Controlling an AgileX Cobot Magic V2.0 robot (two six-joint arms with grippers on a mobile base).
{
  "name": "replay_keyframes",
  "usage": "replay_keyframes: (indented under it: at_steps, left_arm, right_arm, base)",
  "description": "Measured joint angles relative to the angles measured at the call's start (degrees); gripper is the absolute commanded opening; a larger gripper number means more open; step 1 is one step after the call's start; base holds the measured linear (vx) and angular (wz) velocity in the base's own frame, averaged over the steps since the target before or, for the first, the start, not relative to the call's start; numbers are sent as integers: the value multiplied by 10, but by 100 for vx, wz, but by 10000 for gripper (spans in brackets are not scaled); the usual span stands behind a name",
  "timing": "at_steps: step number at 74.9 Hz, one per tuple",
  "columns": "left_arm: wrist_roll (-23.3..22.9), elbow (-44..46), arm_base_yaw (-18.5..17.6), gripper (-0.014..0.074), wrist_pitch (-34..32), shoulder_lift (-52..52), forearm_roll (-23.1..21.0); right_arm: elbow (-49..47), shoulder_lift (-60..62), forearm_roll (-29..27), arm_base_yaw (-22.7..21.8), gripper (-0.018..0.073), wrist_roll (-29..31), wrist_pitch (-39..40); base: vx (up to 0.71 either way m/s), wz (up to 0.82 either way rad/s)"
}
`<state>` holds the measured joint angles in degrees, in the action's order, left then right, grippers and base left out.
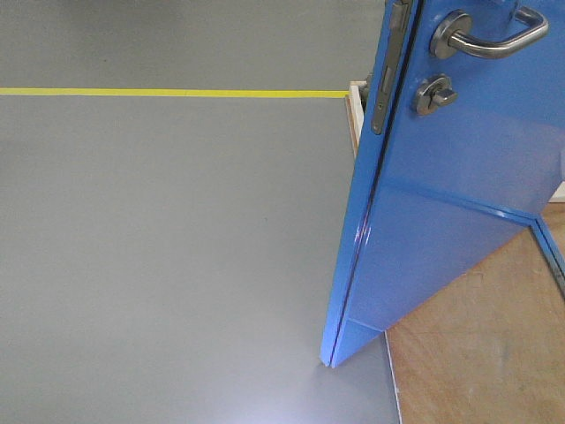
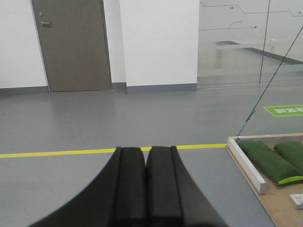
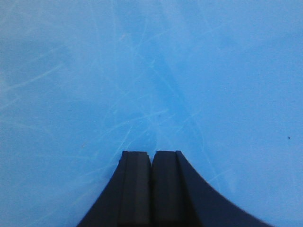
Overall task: Move to blue door and open it
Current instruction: 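Keep pulling the blue door wider open with the right gripper against it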
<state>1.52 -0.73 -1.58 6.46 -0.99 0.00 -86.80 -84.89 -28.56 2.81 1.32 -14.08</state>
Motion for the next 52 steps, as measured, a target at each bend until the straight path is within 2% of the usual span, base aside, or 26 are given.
replay_keyframes:
  at_steps: [52]
  left_arm:
    - [0, 0, 0, 69, 0, 0, 0]
  right_arm:
    - [0, 3, -1, 0, -1, 0, 2]
  base:
    - [16, 5]
